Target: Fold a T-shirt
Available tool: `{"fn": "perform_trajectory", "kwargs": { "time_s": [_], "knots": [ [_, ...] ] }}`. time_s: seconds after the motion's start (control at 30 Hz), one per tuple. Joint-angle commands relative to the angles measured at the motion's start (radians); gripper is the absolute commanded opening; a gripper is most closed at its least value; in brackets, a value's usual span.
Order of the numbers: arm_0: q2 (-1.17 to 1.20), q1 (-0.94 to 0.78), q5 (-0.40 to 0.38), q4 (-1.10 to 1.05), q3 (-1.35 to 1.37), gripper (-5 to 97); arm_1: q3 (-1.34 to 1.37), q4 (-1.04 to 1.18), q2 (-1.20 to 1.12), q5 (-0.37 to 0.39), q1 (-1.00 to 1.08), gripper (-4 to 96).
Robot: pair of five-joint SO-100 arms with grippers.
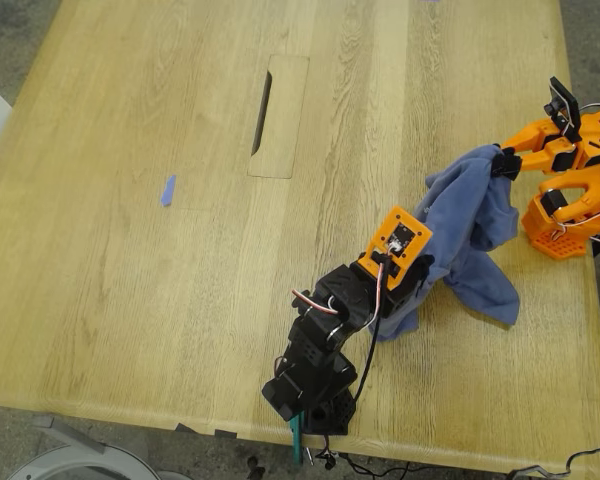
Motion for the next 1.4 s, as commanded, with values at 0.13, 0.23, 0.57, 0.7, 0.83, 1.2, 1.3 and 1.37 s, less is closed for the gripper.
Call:
{"fn": "perform_trajectory", "kwargs": {
  "time_s": [0.13,0.23,0.57,0.7,0.83,1.2,1.3,1.37],
  "knots": [
    [0.003,-0.051,-0.002,-0.063,-0.002,0,0.026,0.012,0.023,0.02,0.015,1.3],
    [-0.005,-0.098,-0.002,-0.063,0.011,0,0.048,0.017,0.026,0.025,0.034,1.5],
    [0.002,-0.291,0.009,-0.121,0.206,0,0.232,-0.081,0.034,0.026,0.14,2.1],
    [0.028,-0.347,0.006,-0.273,0.371,0,0.344,-0.155,0.034,0.025,0.179,2.1],
    [0.066,-0.393,0.006,-0.374,0.509,0,0.437,-0.233,0.028,0.018,0.239,2.1],
    [0.17,-0.511,0.011,-0.595,0.813,0,0.687,-0.489,-0.02,0.017,0.374,2.0],
    [0.143,-0.538,0.012,-0.68,0.854,0,0.712,-0.589,-0.098,0.017,0.403,2.0],
    [0.124,-0.558,0.014,-0.733,0.879,0,0.712,-0.65,-0.167,0.015,0.419,2.0]
  ]
}}
